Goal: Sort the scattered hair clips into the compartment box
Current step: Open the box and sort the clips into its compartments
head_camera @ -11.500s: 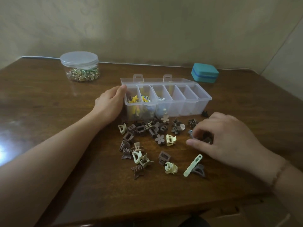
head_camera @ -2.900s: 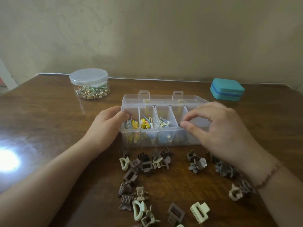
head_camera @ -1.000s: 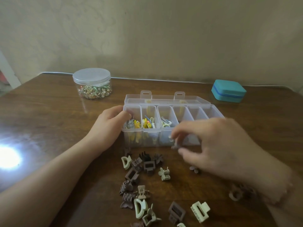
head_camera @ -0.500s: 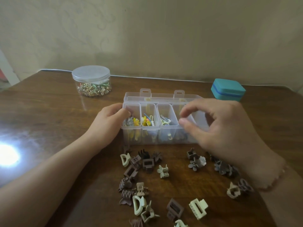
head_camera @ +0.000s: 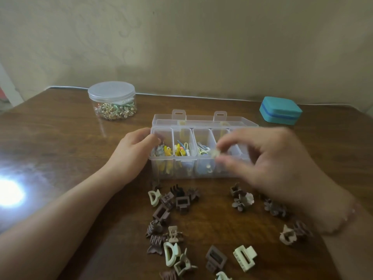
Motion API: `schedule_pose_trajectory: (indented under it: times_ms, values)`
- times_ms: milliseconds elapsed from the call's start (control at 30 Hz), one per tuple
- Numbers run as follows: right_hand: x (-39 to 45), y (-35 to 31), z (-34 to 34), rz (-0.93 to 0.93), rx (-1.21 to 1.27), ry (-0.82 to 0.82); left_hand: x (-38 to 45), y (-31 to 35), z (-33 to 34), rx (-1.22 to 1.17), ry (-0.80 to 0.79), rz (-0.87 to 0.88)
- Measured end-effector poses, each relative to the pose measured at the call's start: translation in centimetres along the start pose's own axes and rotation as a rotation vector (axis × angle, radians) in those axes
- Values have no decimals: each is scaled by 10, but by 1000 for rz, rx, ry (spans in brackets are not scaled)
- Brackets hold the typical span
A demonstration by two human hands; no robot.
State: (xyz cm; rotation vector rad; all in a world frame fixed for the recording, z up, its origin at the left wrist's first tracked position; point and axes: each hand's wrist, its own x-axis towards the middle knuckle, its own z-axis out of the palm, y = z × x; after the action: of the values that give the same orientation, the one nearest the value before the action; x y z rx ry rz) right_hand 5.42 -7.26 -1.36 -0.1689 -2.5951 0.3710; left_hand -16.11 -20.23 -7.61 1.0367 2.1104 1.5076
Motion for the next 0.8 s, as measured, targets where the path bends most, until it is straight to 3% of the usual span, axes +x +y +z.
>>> schedule_pose_trajectory:
  times_ms: [100, 233, 400, 500, 633, 700, 800]
  values:
    - [7, 19, -7, 153, -54, 174, 0, 1, 0, -1, -9, 5]
    - [10, 30, 2, 239, -166, 29, -1, 1, -1, 10, -12, 1]
    - [3, 17, -12, 180, -56, 117, -1, 2, -1, 18, 2, 10]
    - [-1, -4, -7, 65, 23, -114, -2, 1, -1, 11, 1, 3]
    - [-3, -21, 23, -78, -127, -412, -2, 1, -1, 2, -7, -1]
    - [-3, -24, 30, -93, -123, -478, -1, 1, -1, 13, 4, -1]
    - [-2, -25, 34, -129, -163, -455, -1, 2, 0, 15, 5, 4]
